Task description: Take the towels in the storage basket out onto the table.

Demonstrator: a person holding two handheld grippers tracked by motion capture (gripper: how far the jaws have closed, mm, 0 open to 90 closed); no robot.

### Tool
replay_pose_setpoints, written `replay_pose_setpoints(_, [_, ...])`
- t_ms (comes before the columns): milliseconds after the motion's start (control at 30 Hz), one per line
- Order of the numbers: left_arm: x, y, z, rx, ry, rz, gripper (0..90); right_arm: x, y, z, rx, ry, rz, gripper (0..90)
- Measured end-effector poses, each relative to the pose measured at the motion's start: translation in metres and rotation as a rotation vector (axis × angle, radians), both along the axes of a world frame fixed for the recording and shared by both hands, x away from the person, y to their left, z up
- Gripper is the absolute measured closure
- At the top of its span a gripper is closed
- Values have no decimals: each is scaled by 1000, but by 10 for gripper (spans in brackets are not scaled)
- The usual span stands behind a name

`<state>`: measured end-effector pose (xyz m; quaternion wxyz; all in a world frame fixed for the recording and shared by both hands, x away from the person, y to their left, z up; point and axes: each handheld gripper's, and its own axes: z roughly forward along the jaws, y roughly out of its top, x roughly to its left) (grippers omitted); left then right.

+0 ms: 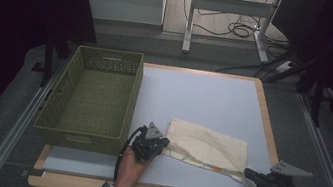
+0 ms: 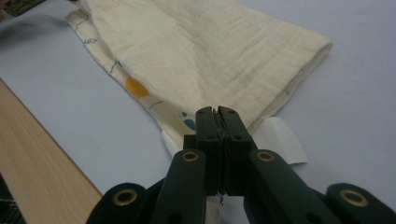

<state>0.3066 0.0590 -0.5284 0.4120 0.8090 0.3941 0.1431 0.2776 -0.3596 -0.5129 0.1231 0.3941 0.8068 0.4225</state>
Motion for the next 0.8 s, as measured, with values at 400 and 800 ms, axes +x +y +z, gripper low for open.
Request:
replay_pose_setpoints(400, [-16, 21, 2, -8, 33, 63, 621, -14, -15, 6, 4, -10, -27, 756])
replay_pose_setpoints(800, [40, -6, 23, -13, 26, 83, 639, 42, -7, 15, -25, -27, -85, 786])
